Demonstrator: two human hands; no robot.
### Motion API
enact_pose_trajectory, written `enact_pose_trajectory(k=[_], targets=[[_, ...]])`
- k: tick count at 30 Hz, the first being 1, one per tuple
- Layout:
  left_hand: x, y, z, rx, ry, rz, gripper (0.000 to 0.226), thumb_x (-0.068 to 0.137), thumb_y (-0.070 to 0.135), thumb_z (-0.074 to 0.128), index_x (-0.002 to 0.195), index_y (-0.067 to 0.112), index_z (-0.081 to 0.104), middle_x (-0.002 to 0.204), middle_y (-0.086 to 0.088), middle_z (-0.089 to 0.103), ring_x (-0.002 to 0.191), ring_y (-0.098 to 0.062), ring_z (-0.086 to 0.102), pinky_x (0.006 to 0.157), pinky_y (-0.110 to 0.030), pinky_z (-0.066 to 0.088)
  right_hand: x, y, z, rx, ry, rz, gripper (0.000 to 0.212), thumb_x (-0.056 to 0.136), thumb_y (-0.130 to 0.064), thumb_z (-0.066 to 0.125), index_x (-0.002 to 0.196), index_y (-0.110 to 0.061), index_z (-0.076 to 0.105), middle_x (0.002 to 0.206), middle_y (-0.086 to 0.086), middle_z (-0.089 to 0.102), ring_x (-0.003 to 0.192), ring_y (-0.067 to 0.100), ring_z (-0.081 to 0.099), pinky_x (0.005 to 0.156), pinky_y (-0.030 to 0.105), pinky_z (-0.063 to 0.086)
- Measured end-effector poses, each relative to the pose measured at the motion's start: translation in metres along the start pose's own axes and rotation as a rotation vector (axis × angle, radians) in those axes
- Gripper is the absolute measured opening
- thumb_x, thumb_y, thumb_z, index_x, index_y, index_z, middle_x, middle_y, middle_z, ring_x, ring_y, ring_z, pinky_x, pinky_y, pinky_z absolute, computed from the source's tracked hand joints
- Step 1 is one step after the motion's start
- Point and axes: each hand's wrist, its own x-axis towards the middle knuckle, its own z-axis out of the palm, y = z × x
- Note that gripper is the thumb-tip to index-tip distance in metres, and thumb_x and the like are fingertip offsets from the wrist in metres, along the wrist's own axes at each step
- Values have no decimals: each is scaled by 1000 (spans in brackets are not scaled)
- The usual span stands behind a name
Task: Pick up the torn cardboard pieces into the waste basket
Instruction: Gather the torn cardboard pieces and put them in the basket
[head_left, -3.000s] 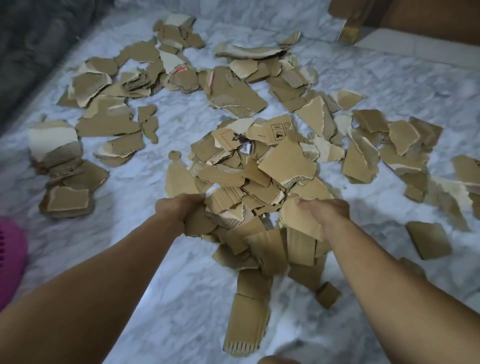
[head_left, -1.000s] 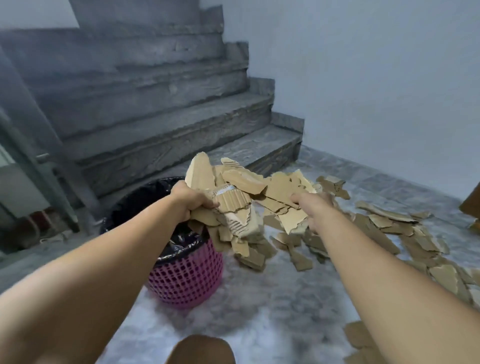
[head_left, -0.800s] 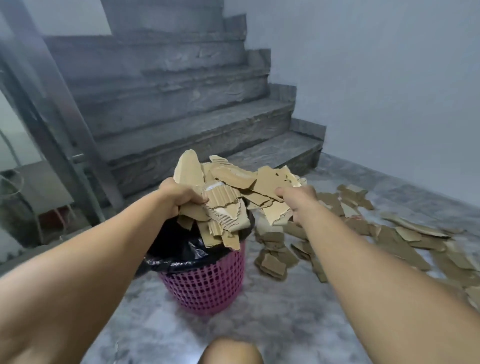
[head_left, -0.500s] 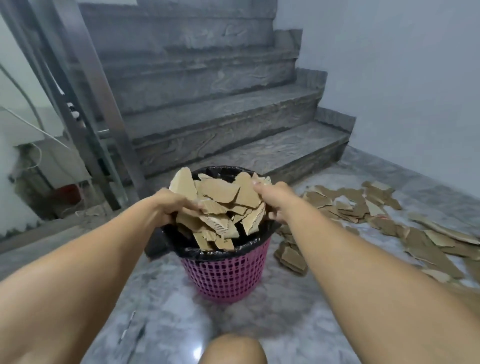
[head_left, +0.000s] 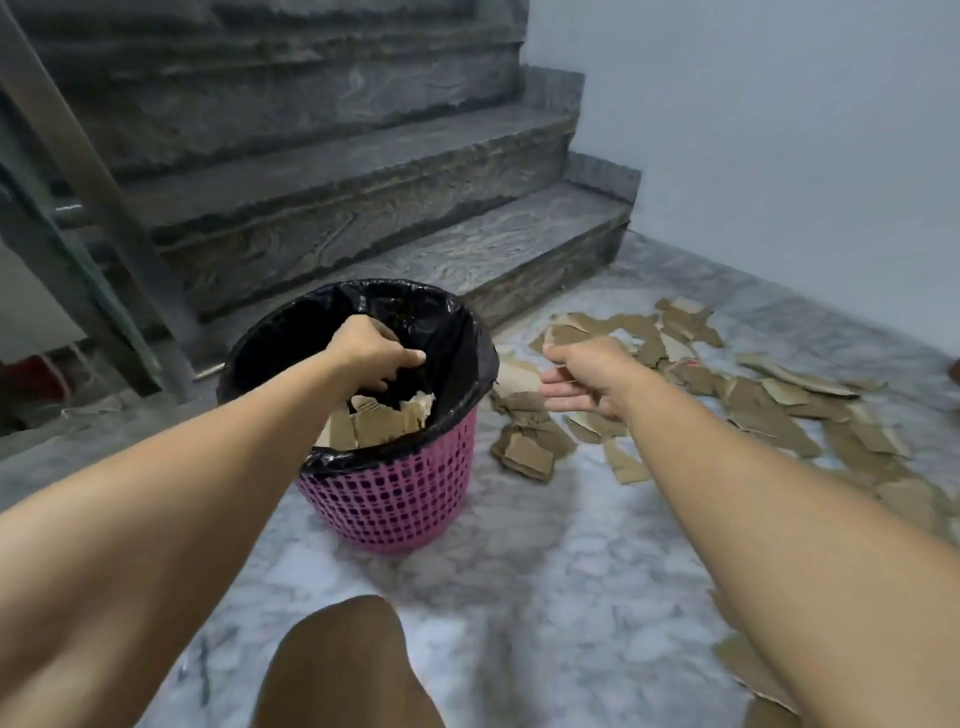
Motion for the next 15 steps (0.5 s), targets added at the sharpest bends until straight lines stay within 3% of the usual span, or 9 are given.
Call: enact_pose_trajectory(k=[4,8,12,15], targets=[[-17,45,58,34,-7,140,30,79,28,78,95,5,67,76,-13,68,65,-21,63,68,-36,58,-5,28,-67,-13,32,67,37,97,-25,59,129,-5,54,90,12,61,75,22,65,58,37,60],[-38,79,128,73,-83,193,28,80,27,77,92,3,69,80,-11,72,62,-18,64,61,-32,56,-12,66,-135,-15,75,123,42,96,-30,61,130,-6,54,86,9,62,75,20,66,51,32,60],[-63,86,209,181,-275,156,25,81,22,77,94,8,62,74,-8,66,55,-15,61,51,-26,54,-17,117,-199,-42,125,184,42,94,-33,62,125,-5,57,92,8,64,79,20,68,55,34,59],[-83,68,280,319,-454,122,29,79,23,79,94,9,58,83,-13,65,62,-17,61,59,-31,56,-28,170,-246,-58,137,256,35,95,-32,61,120,-9,56,89,7,59,76,18,64,68,37,58]])
